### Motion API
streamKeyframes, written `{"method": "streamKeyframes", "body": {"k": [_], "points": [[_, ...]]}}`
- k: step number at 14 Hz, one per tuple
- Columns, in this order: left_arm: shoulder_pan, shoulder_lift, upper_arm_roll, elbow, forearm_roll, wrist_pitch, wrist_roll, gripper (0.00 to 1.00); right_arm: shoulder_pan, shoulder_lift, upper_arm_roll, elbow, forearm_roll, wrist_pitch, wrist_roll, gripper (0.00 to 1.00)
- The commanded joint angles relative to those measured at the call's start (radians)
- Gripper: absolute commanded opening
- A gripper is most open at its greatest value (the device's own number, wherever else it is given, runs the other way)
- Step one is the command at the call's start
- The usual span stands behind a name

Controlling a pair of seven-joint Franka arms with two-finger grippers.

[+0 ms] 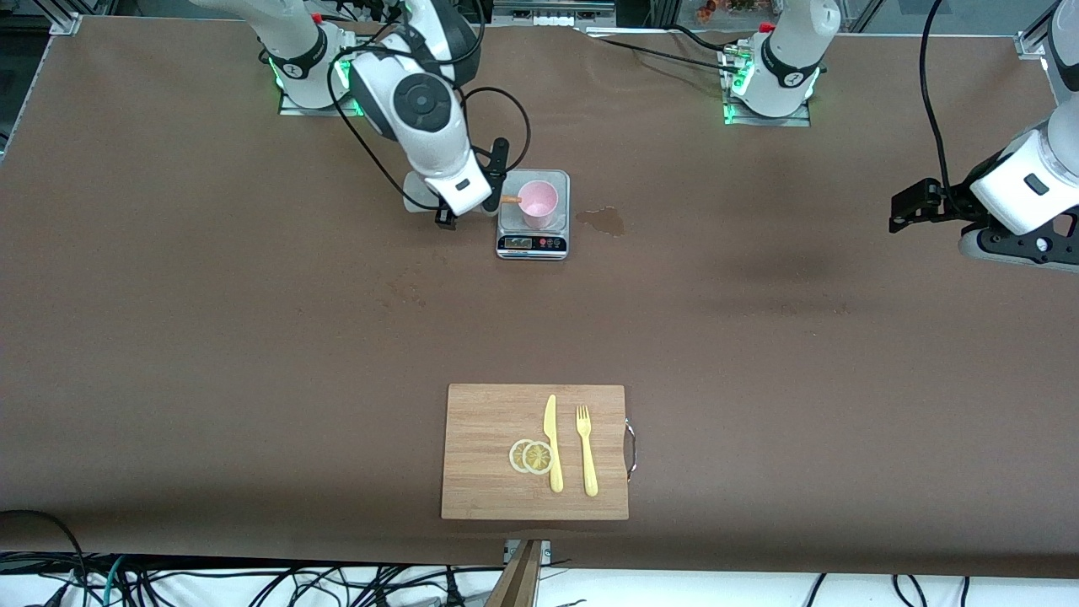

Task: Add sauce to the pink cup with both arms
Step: 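Lift the sauce bottle with the right gripper over the pink cup, then tilt the bottle nozzle into the cup and squeeze sauce with the right gripper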

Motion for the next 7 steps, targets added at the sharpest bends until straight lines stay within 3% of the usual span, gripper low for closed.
{"method": "streamKeyframes", "body": {"k": [1, 7], "points": [[0.002, 0.017, 0.002, 0.036, -0.009, -0.026, 0.011, 1.0, 0.053, -0.003, 0.003, 0.019, -0.07, -0.065, 0.123, 0.04], [0.002, 0.017, 0.002, 0.036, -0.009, -0.026, 0.009, 1.0, 0.09, 0.028, 0.034, 0.065, -0.15, -0.162, 0.225, 0.04]]}}
